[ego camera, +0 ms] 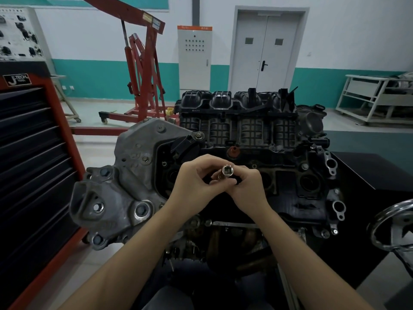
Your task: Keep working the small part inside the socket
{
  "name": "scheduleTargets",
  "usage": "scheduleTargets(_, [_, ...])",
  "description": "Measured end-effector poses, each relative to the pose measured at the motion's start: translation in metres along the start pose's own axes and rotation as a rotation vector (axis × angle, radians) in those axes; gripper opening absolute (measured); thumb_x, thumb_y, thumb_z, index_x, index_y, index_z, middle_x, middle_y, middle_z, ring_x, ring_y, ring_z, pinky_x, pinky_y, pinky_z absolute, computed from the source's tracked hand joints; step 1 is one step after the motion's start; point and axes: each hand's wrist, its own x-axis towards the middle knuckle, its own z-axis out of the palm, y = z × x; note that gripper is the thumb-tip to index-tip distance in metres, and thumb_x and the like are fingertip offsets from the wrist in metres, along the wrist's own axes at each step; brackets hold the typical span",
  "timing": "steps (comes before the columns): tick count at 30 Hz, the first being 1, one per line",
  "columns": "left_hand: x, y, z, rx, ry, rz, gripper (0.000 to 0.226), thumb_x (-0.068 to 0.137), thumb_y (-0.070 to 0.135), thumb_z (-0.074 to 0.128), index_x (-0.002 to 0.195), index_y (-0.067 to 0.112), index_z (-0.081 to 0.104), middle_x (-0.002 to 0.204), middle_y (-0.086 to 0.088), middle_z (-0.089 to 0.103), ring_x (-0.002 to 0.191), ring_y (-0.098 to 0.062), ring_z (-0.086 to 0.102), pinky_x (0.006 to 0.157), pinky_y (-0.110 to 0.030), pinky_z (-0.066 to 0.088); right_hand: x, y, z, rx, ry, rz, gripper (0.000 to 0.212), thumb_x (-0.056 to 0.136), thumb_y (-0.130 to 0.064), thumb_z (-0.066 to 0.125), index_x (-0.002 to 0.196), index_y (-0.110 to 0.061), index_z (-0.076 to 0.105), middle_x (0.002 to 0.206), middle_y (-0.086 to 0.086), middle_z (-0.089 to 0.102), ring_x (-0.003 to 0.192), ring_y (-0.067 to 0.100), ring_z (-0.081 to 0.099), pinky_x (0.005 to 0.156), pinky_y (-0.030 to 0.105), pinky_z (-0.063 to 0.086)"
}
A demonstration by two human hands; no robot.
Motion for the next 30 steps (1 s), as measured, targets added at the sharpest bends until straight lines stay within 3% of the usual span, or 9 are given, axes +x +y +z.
scheduleTargets(4, [0.0000,0.0020,0.0024,0.046,0.060,0.008,0.026,0.072,-0.003,0.080,0.086,0.019,0.075,0.088,0.002,0.075,0.086,-0.010,0.071,0.079,-0.019,0.053,-0.0001,-0.0047,-0.0014,0.006,0.010,-0.069,0.016,0.076,-0.020,0.073,0.090,-0.011,0.075,0.089,-0.006,0.074,0.088,0.014,0.067,0.086,0.035,0.050])
scheduleTargets(7, [0.0002,0.0042,-0.0006,-0.079,-0.013,-0.026,0.033,0.078,-0.011,0.071,0.095,0.017,0.073,0.093,0.006,0.076,0.092,-0.010,0.071,0.082,-0.018,0.052,-0.0009,-0.0048,-0.0030,-0.010,-0.033,-0.110,0.022,0.079,-0.013,0.072,0.101,-0.011,0.073,0.094,-0.013,0.069,0.090,0.011,0.066,0.087,0.030,0.048])
scheduleTargets(10, [0.0018,0.0048,-0.0025,-0.135,-0.057,-0.031,0.035,0.079,-0.016,0.067,0.101,0.011,0.071,0.094,0.000,0.075,0.094,-0.014,0.071,0.084,-0.021,0.052,-0.0009,-0.0027,-0.0019,0.013,0.014,-0.039,0.018,0.078,-0.007,0.076,0.096,-0.008,0.074,0.090,-0.005,0.071,0.088,0.020,0.065,0.082,0.036,0.051])
scheduleTargets(13, [0.0029,0.0043,-0.0001,-0.021,0.031,0.005,0.027,0.075,-0.009,0.075,0.093,0.011,0.074,0.091,-0.004,0.074,0.090,-0.017,0.071,0.084,-0.028,0.055,0.0001,-0.0022,0.0003,0.012,0.023,-0.015,0.015,0.078,-0.008,0.077,0.093,-0.008,0.075,0.090,0.002,0.074,0.091,0.022,0.066,0.084,0.043,0.051])
scheduleTargets(18, [0.0010,0.0060,-0.0013,-0.044,-0.016,0.012,0.033,0.079,-0.010,0.071,0.097,0.018,0.074,0.097,0.003,0.075,0.095,-0.013,0.071,0.085,-0.021,0.053,-0.0018,-0.0040,-0.0021,-0.001,-0.021,-0.106,0.021,0.080,-0.016,0.071,0.100,-0.012,0.073,0.095,-0.007,0.071,0.091,0.015,0.067,0.086,0.043,0.052])
scheduleTargets(22, [0.0014,0.0074,-0.0035,-0.103,-0.082,0.006,0.036,0.078,-0.014,0.069,0.101,0.014,0.071,0.096,0.003,0.074,0.097,-0.013,0.070,0.085,-0.021,0.052,-0.0003,0.0009,-0.0004,-0.011,0.002,-0.033,0.020,0.079,-0.014,0.073,0.099,-0.011,0.075,0.089,0.004,0.073,0.089,0.026,0.066,0.081,0.048,0.052])
scheduleTargets(26, [0.0024,0.0076,-0.0003,0.092,0.085,0.037,0.027,0.068,0.000,0.083,0.086,0.018,0.075,0.086,0.000,0.073,0.084,-0.014,0.070,0.079,-0.028,0.057,-0.0004,0.0000,0.0029,-0.019,0.036,-0.009,0.016,0.077,-0.010,0.079,0.092,-0.011,0.076,0.090,-0.001,0.074,0.094,0.019,0.065,0.086,0.041,0.050])
scheduleTargets(30, [0.0011,0.0076,-0.0027,0.035,0.056,0.018,0.031,0.074,-0.005,0.077,0.091,0.021,0.075,0.090,0.003,0.075,0.088,-0.012,0.071,0.081,-0.025,0.056,-0.0006,-0.0041,-0.0019,-0.022,-0.018,-0.073,0.022,0.081,-0.018,0.073,0.102,-0.009,0.074,0.097,-0.001,0.074,0.095,0.017,0.066,0.090,0.034,0.048])
